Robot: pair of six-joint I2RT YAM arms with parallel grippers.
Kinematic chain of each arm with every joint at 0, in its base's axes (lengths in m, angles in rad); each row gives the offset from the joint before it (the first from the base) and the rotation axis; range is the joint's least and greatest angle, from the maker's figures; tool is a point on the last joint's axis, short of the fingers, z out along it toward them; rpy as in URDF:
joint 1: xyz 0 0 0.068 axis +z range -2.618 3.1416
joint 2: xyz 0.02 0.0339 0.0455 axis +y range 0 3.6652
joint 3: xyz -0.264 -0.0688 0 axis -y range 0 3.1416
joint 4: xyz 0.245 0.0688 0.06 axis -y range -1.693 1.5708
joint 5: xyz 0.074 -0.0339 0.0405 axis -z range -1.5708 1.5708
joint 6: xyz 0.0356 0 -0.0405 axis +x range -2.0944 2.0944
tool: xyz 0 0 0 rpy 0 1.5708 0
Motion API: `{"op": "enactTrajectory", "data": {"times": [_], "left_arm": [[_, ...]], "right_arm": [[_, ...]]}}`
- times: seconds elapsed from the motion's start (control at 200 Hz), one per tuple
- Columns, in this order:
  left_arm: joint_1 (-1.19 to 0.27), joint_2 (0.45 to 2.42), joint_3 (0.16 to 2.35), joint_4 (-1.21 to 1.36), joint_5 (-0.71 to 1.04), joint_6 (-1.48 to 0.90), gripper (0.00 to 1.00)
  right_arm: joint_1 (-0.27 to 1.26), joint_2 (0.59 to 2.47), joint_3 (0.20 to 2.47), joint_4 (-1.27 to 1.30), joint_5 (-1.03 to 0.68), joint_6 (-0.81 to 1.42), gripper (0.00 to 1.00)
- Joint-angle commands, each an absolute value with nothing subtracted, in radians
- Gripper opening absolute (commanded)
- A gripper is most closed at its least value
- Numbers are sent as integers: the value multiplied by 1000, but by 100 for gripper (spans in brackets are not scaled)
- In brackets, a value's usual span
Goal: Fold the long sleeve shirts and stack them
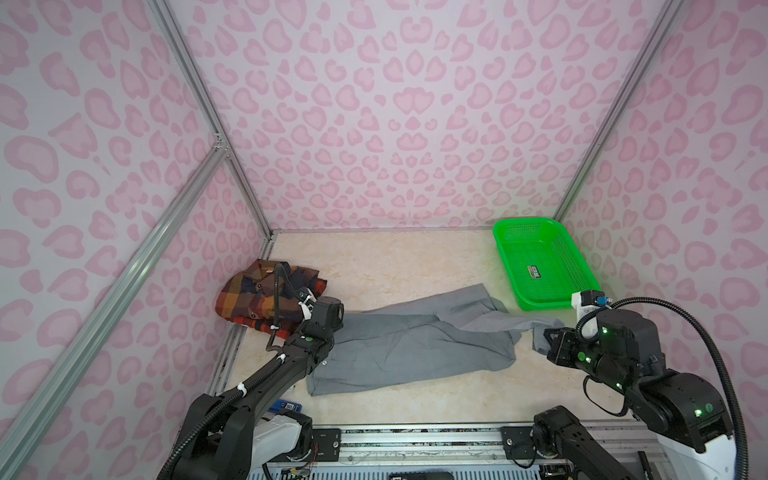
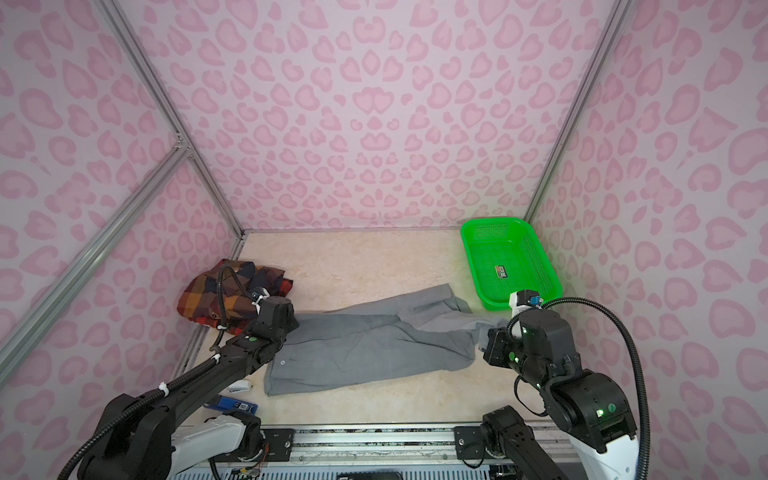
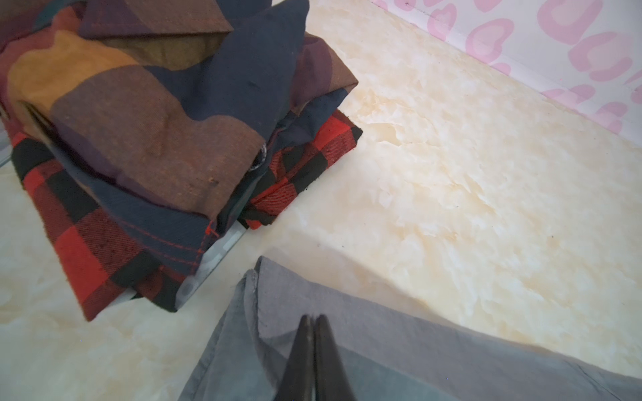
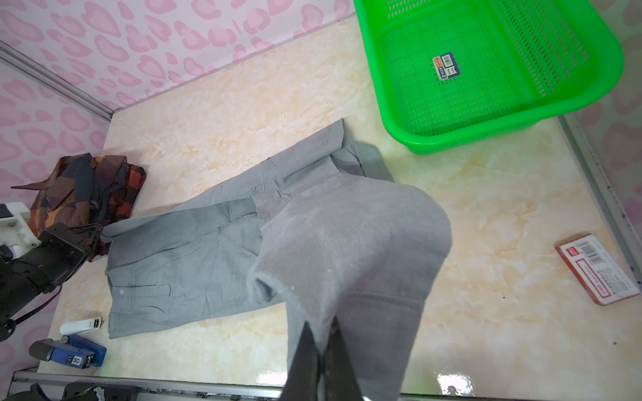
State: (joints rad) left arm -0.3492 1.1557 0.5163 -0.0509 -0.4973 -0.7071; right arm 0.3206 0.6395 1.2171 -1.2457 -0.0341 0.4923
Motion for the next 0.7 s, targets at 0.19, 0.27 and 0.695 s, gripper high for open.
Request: {"op": "enactTrajectory", "data": {"times": [0.19,0.27,0.695], "left_arm": [[-363,1055,468,-97,-550,-779,32],[-362,982,451,-116,-561,-787,33],[-359,1024,539,-219,-478,-790,51]], "right_arm": [[321,594,1188,-1313,-53,500,0],[321,595,1206,-1333,-55,492,0],[321,617,1213,-1394,-68,448,0]]}}
